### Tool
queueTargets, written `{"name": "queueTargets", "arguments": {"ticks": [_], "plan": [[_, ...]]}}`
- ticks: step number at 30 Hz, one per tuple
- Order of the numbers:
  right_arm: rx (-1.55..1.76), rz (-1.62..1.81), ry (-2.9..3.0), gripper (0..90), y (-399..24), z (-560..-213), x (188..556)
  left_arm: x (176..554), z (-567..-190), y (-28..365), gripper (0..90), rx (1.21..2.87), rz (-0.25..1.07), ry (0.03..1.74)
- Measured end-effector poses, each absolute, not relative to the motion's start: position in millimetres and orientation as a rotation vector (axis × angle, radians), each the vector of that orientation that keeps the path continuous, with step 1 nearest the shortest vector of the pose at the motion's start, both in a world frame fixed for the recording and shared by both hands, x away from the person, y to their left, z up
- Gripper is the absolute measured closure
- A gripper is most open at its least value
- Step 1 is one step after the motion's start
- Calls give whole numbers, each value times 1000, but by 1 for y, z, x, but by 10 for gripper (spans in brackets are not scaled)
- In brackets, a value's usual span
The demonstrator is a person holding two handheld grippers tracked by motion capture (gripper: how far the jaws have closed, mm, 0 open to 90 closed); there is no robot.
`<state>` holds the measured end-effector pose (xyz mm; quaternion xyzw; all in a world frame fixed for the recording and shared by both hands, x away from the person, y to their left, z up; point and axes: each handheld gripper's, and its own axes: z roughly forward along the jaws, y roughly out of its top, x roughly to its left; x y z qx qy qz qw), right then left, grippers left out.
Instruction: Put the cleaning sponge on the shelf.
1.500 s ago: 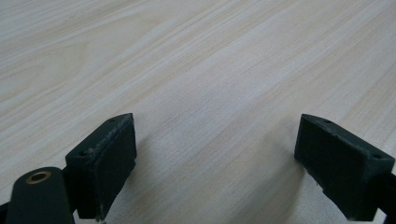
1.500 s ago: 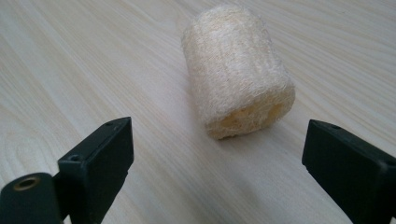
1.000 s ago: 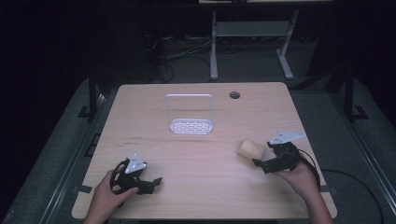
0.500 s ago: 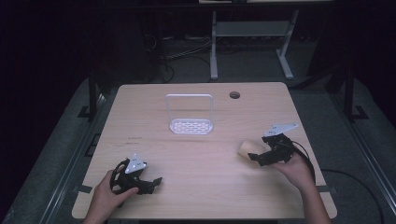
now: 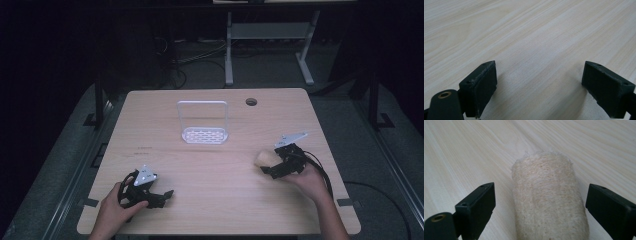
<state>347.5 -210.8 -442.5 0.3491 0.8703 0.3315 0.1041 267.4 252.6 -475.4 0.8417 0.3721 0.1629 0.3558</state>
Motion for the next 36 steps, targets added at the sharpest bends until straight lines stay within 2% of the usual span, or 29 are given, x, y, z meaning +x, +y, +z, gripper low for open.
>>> {"name": "queueTargets", "arguments": {"ticks": [12,14,25,29,36], "plan": [[1038,948,2577,93,-206,-454,353,267,-475,253,121,2173,421,962],[1033,944,2584,149,-206,-456,354,267,-475,252,121,2172,422,962],[1045,938,2575,160,-207,-457,354,267,-476,252,121,2171,421,963],[1052,930,2568,234,-209,-458,354,267,-475,252,121,2172,422,963],[1052,932,2557,242,-211,-458,353,267,-475,252,121,2172,421,963]]}}
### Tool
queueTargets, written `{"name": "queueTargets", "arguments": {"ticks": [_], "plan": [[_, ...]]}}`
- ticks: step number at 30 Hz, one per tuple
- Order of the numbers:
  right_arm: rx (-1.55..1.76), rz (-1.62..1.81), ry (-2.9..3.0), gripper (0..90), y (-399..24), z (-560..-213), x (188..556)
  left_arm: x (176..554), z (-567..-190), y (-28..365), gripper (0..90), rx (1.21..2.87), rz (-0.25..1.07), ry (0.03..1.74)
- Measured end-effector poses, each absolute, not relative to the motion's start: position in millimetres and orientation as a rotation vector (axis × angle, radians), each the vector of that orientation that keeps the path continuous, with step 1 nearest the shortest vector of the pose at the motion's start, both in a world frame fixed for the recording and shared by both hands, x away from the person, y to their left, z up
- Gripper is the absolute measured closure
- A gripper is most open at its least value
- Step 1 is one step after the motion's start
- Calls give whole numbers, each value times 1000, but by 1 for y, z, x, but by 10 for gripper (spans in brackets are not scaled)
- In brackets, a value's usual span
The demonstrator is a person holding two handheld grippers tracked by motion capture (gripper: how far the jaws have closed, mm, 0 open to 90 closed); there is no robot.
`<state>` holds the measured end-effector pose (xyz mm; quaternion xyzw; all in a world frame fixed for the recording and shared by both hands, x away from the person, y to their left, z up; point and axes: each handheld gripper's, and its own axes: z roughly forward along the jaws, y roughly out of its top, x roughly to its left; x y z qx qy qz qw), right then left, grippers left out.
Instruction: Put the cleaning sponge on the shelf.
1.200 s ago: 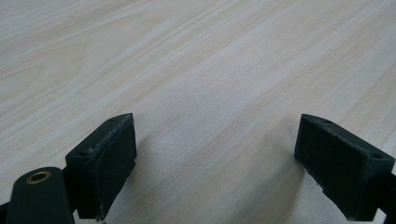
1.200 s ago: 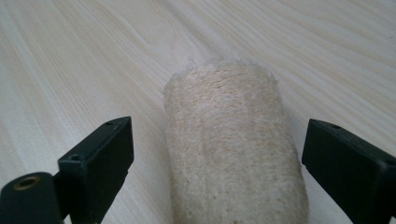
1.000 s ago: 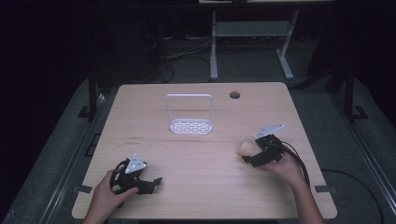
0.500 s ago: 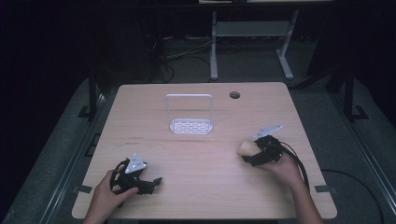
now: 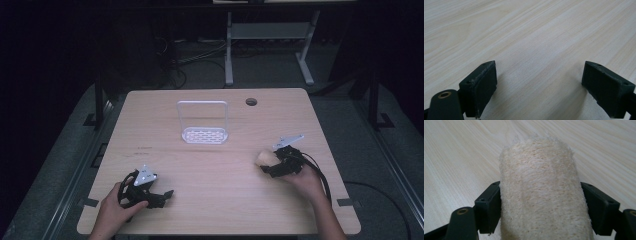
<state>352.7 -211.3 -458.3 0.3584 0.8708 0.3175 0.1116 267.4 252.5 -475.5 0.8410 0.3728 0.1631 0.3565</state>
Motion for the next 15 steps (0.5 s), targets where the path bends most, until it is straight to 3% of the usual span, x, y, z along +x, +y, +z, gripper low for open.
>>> {"name": "queueTargets", "arguments": {"ticks": [15], "plan": [[1055,979,2512,245,-211,-439,343,267,-475,253,121,2173,421,962]]}}
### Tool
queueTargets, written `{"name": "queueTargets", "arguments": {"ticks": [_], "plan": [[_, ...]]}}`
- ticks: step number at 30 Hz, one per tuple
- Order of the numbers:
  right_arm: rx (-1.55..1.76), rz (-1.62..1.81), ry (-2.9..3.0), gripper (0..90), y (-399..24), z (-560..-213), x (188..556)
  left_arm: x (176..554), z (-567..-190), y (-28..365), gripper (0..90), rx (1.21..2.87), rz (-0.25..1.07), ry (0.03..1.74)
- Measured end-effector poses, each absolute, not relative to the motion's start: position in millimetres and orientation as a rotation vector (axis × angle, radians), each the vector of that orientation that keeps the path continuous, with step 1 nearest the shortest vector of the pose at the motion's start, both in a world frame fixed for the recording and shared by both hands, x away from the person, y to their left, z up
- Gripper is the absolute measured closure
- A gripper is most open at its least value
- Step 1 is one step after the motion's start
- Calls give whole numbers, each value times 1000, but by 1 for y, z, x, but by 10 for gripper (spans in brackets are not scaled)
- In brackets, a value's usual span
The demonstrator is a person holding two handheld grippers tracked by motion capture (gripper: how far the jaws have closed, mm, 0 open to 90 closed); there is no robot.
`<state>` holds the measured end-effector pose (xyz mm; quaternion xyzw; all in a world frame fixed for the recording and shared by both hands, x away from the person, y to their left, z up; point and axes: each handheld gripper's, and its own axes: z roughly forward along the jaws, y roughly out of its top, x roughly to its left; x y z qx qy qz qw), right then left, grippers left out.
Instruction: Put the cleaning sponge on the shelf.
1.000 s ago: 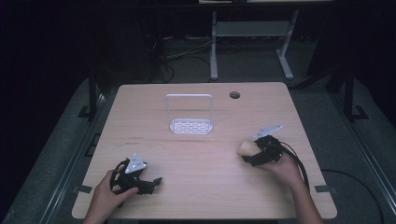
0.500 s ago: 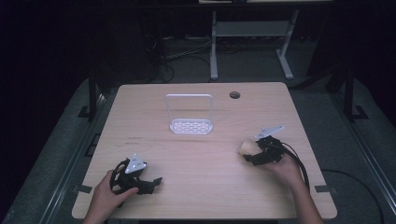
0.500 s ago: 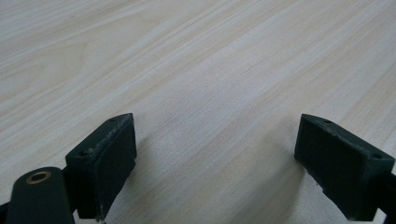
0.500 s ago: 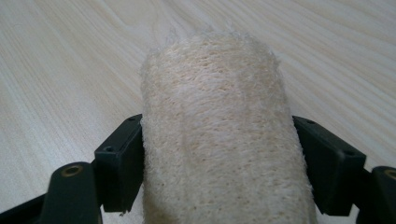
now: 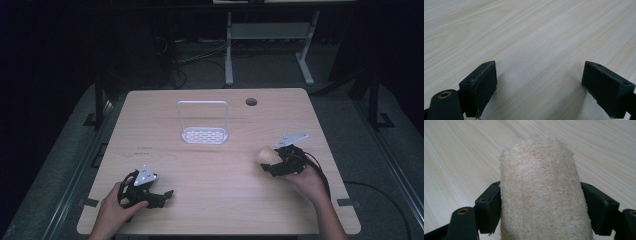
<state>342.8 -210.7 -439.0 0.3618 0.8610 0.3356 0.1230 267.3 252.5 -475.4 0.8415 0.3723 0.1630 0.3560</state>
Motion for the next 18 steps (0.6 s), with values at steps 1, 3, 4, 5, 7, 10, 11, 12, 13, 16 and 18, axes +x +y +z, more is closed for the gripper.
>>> {"name": "queueTargets", "arguments": {"ticks": [1,3,4,5,7,10,11,12,13,16,18], "plan": [[1055,970,2512,245,-210,-438,343,267,-475,253,121,2173,421,962],[1055,970,2507,245,-210,-436,342,267,-475,253,121,2174,421,961],[1055,970,2507,245,-210,-436,342,267,-475,253,121,2173,421,961],[1060,978,2503,245,-209,-433,341,267,-475,253,121,2175,421,961],[1052,984,2497,245,-207,-430,341,267,-475,253,121,2175,421,961],[1048,993,2490,245,-204,-425,340,267,-475,253,121,2174,421,961],[1042,995,2488,245,-203,-424,340,267,-475,253,121,2174,421,961],[1040,998,2489,245,-203,-423,340,267,-475,253,121,2174,421,961],[1036,1001,2486,245,-202,-422,341,267,-475,253,121,2174,421,961],[1039,1011,2485,245,-201,-420,340,267,-475,253,121,2175,421,961],[1024,1008,2485,245,-198,-418,340,267,-475,253,121,2173,421,962]]}}
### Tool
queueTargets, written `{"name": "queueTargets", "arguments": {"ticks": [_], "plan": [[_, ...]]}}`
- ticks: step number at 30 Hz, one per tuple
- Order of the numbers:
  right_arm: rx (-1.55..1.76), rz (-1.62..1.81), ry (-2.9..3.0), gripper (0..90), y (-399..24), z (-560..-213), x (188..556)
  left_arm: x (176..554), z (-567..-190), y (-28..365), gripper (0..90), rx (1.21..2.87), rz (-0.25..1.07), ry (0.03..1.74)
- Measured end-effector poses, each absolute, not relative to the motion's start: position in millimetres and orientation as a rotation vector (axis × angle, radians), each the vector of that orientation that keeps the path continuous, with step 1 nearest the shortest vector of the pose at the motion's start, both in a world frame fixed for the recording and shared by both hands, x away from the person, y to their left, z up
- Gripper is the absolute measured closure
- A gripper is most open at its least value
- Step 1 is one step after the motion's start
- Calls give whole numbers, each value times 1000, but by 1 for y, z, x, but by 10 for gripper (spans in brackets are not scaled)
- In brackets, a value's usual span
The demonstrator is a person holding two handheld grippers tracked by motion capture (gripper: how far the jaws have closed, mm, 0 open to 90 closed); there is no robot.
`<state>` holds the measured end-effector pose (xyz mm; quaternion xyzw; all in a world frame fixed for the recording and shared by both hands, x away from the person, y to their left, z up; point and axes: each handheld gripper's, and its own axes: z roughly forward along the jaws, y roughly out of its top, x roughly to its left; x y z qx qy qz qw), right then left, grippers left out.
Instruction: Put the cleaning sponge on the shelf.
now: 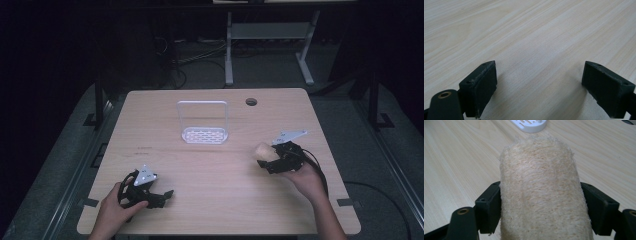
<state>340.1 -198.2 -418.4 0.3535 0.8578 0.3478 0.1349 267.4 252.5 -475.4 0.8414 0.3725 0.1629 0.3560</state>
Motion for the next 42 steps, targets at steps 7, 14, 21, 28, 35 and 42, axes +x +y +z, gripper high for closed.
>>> {"name": "queueTargets", "arguments": {"ticks": [7,14,21,28,35,42], "plan": [[1004,1018,2486,245,-190,-411,343,267,-475,253,121,2176,419,961],[979,1026,2496,245,-181,-407,346,267,-475,253,121,2177,419,961],[944,1033,2507,245,-169,-403,352,267,-475,253,121,2174,417,964],[928,1044,2514,245,-160,-401,357,267,-475,252,121,2170,417,965],[909,1055,2523,245,-149,-398,362,267,-476,252,121,2169,422,964],[891,1070,2527,246,-140,-397,367,267,-476,252,121,2169,420,964]]}}
